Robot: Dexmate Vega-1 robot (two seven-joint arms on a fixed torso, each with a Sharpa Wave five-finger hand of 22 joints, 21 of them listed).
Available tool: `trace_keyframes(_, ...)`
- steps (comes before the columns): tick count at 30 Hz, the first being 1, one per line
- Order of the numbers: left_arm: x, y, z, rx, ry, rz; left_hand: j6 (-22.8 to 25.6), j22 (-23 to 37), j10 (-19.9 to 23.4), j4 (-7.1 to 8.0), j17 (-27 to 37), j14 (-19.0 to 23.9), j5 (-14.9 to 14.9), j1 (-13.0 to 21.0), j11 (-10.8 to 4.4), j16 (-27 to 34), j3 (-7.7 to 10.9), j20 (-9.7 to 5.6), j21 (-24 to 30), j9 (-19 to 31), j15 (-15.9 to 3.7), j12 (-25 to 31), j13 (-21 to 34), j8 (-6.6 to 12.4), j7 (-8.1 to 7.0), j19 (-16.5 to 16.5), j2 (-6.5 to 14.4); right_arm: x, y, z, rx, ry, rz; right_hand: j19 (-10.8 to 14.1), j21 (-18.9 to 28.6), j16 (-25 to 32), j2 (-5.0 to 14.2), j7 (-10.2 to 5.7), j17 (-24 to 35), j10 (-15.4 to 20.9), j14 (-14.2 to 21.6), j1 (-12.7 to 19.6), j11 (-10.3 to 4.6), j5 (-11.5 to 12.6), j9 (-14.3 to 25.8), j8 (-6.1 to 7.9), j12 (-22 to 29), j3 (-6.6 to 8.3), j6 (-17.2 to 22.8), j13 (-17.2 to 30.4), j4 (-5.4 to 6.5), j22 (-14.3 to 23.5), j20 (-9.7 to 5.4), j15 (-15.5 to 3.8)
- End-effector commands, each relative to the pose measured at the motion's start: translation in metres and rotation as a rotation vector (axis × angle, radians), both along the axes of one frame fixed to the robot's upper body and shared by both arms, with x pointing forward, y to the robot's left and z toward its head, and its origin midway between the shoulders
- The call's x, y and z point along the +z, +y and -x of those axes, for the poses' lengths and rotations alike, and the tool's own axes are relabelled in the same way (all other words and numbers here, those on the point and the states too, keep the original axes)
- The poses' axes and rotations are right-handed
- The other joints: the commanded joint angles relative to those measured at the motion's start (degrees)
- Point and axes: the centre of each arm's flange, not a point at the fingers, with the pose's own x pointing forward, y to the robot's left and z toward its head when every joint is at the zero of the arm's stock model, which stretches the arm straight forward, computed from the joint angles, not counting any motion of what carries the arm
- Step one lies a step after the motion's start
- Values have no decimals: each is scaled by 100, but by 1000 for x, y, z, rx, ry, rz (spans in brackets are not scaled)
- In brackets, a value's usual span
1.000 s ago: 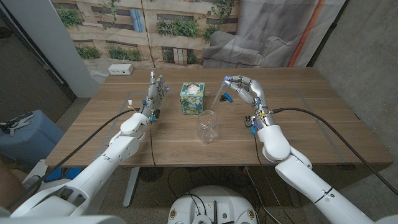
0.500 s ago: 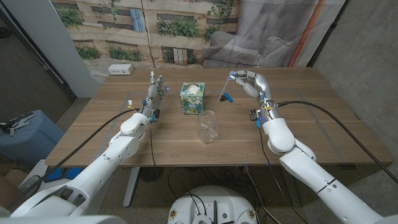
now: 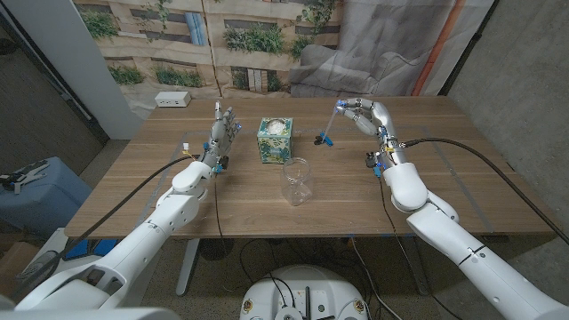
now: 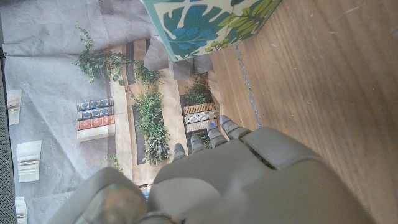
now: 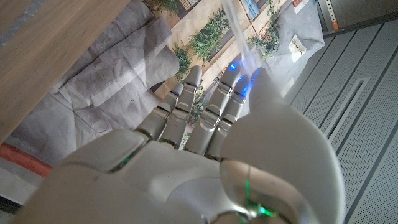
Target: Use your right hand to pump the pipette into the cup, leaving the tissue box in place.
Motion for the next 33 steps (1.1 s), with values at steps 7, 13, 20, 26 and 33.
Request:
trace_keyframes(7, 0, 0, 0, 0, 0, 0, -8, 12, -6, 4, 34, -45, 26, -4, -26, 33, -38, -519, 28, 14, -662, 26, 32, 34, -33, -64, 244, -6, -20, -19, -48, -7, 62, 12, -1, 39, 26, -33, 31, 11, 26, -12, -17, 42, 18, -23, -32, 2, 0, 17, -39, 16, -98, -845)
trace_keyframes(13, 0, 0, 0, 0, 0, 0, -8, 12, -1, 4, 34, -42, 26, -5, -20, 34, -38, -519, 28, 14, -665, 28, 32, 34, -33, -63, 243, -15, -23, -30, -59, -8, 68, 7, -3, 39, 30, -40, 33, 14, 31, -22, -18, 42, 18, -25, -33, 3, -4, 19, -36, 16, -98, -841)
trace_keyframes(20, 0, 0, 0, 0, 0, 0, -7, 12, -13, 4, 34, -43, 26, -5, -26, 33, -38, -520, 28, 14, -662, 24, 32, 34, -33, -64, 243, -20, -22, -35, -85, -16, 83, 6, -3, 39, 36, -43, 35, 11, 37, -26, -18, 42, 18, -19, -40, 6, 12, 15, -35, 16, -102, -841)
trace_keyframes(26, 0, 0, 0, 0, 0, 0, -6, 12, -5, 4, 34, -43, 26, -5, -23, 34, -38, -519, 28, 14, -665, 27, 32, 35, -33, -63, 244, -29, -21, -42, -95, -7, 99, 4, -4, 34, 35, -48, 34, 23, 36, -32, -17, 42, 17, -17, -34, 7, 19, 23, -36, 16, -104, -842)
trace_keyframes(33, 0, 0, 0, 0, 0, 0, -7, 12, -12, 5, 34, -44, 26, -5, -24, 33, -38, -519, 27, 14, -663, 24, 32, 35, -33, -65, 244, -35, -20, -46, -108, -13, 127, 14, 1, 29, 36, -50, 34, 18, 37, -33, -16, 42, 17, -17, -41, 10, 21, 22, -39, 16, -116, -846)
